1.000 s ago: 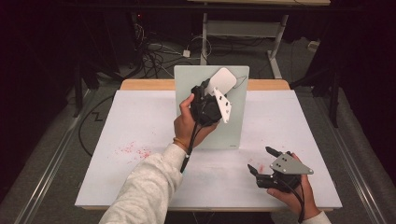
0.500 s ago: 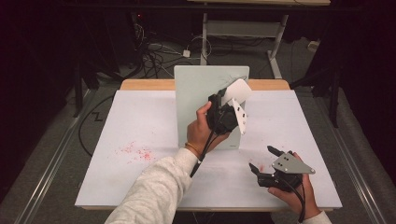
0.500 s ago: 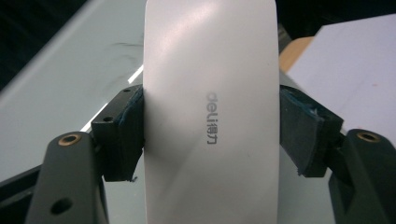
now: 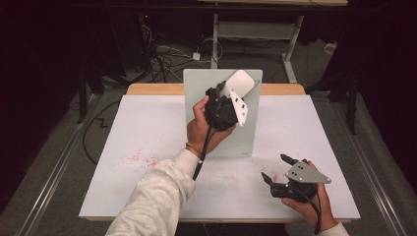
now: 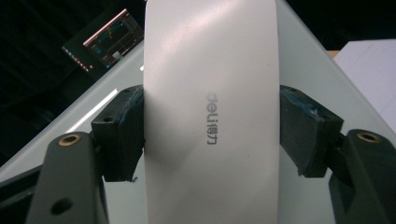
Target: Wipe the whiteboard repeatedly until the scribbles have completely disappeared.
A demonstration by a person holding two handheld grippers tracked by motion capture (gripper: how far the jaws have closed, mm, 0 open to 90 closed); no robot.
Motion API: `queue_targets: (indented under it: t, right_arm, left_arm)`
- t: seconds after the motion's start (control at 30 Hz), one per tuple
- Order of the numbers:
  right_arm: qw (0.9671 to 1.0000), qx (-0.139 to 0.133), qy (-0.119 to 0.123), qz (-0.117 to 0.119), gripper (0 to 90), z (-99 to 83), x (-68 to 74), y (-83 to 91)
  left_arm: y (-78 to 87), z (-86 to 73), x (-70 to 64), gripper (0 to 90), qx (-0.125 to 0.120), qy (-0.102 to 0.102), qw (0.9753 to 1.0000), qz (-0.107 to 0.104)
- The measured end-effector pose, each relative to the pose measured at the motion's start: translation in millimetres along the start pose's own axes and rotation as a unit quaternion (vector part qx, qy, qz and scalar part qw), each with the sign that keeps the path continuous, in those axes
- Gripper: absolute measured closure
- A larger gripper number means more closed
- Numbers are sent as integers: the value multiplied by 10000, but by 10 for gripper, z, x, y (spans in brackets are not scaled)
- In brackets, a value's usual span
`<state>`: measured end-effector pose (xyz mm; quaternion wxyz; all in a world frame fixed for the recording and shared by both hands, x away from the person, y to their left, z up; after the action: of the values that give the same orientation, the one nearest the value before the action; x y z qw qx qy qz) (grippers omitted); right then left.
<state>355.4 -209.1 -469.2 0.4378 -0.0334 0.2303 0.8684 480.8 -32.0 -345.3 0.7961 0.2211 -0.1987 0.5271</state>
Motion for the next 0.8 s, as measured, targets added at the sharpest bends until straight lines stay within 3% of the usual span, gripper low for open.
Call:
queue_targets:
  t: [0.1, 0.23, 0.3, 0.37, 0.5, 0.6, 0.67, 0.73, 0.8]
  right_arm:
    - [10000, 6, -3, -7, 185, 0, 1, -4]
    - [10000, 34, 30, 29, 185, -6, 26, -11]
    - [10000, 41, 22, 43, 185, -9, 31, -14]
    - [10000, 50, 17, 49, 185, -18, 29, -20]
    - [10000, 24, 20, 40, 185, -9, 25, -7]
    - [10000, 36, -8, 65, 185, -15, 27, -16]
    - [9999, 53, 11, 89, 185, -21, 40, -30]
    - [9999, 54, 55, 107, 185, -18, 54, -24]
    - [9999, 43, 47, 93, 185, -16, 50, -18]
  left_arm:
    - [7, -78, -97, 291, 66, -224, 9997, 102]
    - [-2, -210, -433, 291, 125, -629, 9979, -36]
    - [-11, -256, -624, 291, 189, -930, 9953, -190]
    - [-26, -251, -723, 291, 216, -1125, 9930, -272]
    - [-48, -122, -628, 291, 148, -794, 9959, -406]
    - [-76, 33, -483, 291, 79, -390, 9980, -490]
    - [-85, 141, -357, 291, 34, -477, 9986, -241]
    - [-75, 210, -259, 291, -4, -290, 9994, -190]
    - [-77, 238, -180, 291, 12, -303, 9995, -36]
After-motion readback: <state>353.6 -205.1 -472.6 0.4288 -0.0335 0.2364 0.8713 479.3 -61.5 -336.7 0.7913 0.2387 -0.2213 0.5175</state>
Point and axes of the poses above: each handheld gripper's, and its own axes: y roughly backward along the jaws, z roughly out of its top, x roughly to its left, the point moved 8 cm from there along -y, roughly forward along the jaws, and after that the axes turned 4 degrees about -x, right-handed, at the moved point
